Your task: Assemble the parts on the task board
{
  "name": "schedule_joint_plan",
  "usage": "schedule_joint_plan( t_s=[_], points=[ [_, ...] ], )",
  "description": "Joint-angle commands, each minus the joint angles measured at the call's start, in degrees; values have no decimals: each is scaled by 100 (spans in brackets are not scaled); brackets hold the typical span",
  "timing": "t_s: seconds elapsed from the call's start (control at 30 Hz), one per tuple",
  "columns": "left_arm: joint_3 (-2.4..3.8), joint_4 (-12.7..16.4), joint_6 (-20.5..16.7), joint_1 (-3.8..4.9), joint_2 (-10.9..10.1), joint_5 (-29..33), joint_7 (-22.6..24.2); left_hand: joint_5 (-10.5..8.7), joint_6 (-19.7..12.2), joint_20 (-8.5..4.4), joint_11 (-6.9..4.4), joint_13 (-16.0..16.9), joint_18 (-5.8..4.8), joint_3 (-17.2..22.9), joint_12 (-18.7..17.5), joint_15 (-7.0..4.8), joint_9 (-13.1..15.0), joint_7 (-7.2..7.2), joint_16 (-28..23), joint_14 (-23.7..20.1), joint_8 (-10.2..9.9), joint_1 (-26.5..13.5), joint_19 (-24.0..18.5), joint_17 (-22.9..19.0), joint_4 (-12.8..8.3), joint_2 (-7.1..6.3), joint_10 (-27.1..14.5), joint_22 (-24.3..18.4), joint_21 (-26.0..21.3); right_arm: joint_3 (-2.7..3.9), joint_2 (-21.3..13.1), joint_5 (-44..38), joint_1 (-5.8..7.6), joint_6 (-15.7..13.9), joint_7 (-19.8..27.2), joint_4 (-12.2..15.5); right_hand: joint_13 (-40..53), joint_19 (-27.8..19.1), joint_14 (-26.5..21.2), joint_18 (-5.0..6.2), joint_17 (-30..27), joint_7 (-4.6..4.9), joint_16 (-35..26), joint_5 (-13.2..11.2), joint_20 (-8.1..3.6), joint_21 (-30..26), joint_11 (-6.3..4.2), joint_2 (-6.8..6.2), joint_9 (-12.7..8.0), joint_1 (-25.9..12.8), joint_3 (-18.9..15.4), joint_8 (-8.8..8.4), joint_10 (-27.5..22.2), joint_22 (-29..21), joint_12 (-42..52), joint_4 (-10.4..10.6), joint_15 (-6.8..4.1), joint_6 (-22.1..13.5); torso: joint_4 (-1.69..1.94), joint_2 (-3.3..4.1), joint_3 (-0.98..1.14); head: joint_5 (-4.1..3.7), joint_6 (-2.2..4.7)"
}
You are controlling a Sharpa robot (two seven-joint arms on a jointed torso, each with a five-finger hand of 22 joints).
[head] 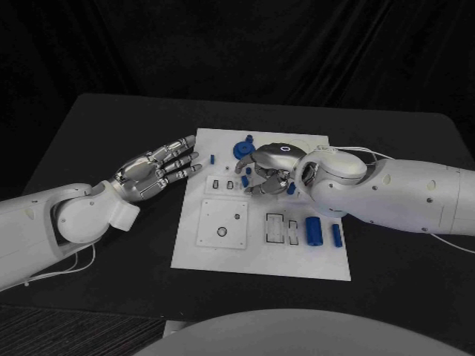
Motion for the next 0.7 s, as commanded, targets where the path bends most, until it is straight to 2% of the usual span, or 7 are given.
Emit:
schedule_joint_plan(
  t_s=[0.03,0.2,0.4,0.5,0.57,0.63,0.7],
  points=[
    [5,91,11,-6,-56,3,123,17,-33,102,58,4,-20,93,29,45,3,53,-12,-40,51,-5,5,-6,-257,-32,-7,-6,-16,2,-85,-17,-1,-377,84,77,1509,251,595,46,1509,9,15,-398,-43,-18,-45,-80,-140,-182,-236,-9,609,1265,20,202,-54,-58,0,-4,1,9,31],
    [6,255,-236,1,-183,3,308,-136,-47,260,125,11,112,460,99,76,1,100,41,-32,87,57,45,2,-892,-99,-6,14,5,3,-303,-17,139,-839,293,274,1509,261,595,44,1509,12,15,-847,-45,-14,-44,-414,-393,-200,-624,77,609,1269,20,1062,-54,-66,-1,-2,1,117,71],
    [9,479,-736,70,-388,-261,428,-314,-68,339,289,59,157,1065,466,77,3,146,274,41,138,50,232,42,-1601,-167,76,82,103,3,-725,-17,550,-1325,430,671,1509,263,595,42,1509,0,15,-858,-58,-9,-56,-681,-501,-753,-1442,125,609,1271,20,1156,-67,-44,-1,-9,7,229,145],
    [10,580,-1032,238,-492,-689,385,-514,-31,374,497,124,163,1335,994,71,14,165,666,224,202,-95,655,106,-1805,-246,228,209,330,3,-970,-17,789,-1639,479,892,1509,267,595,39,1509,-15,15,-855,-62,1,-65,-677,-535,-857,-1682,151,609,1275,20,1158,-73,-16,-1,-13,10,274,140],
    [10,614,-1183,374,-526,-1025,305,-854,-23,386,664,217,169,1355,1620,99,15,136,1207,556,222,-174,1312,204,-1696,-302,456,394,691,3,-1097,-16,911,-1793,500,986,1509,277,595,34,1509,-18,15,-853,-65,21,-68,-674,-547,-902,-1723,163,609,1282,20,1160,-76,-2,1,-17,12,277,133],
    [10,634,-1316,543,-540,-1534,166,-1519,-22,381,741,441,157,862,2868,75,16,38,2142,1041,233,-199,2297,360,-940,-564,740,649,1264,3,-1213,-15,1037,-1903,495,1047,1509,283,595,31,1509,-24,15,-853,-68,33,-73,-560,-558,-927,-1647,188,609,1286,20,1155,-79,33,6,-30,35,254,123],
    [10,618,-1406,733,-523,-2196,-6,-1789,68,412,765,574,154,500,3282,63,26,18,2735,1428,289,-90,2667,504,-517,-714,875,741,1504,3,-1291,-13,1135,-1922,473,1065,1509,284,595,30,1509,-22,15,-853,-69,34,-74,-504,-570,-952,-1607,202,609,1287,20,1155,-81,50,9,-36,57,216,140]
  ],
)
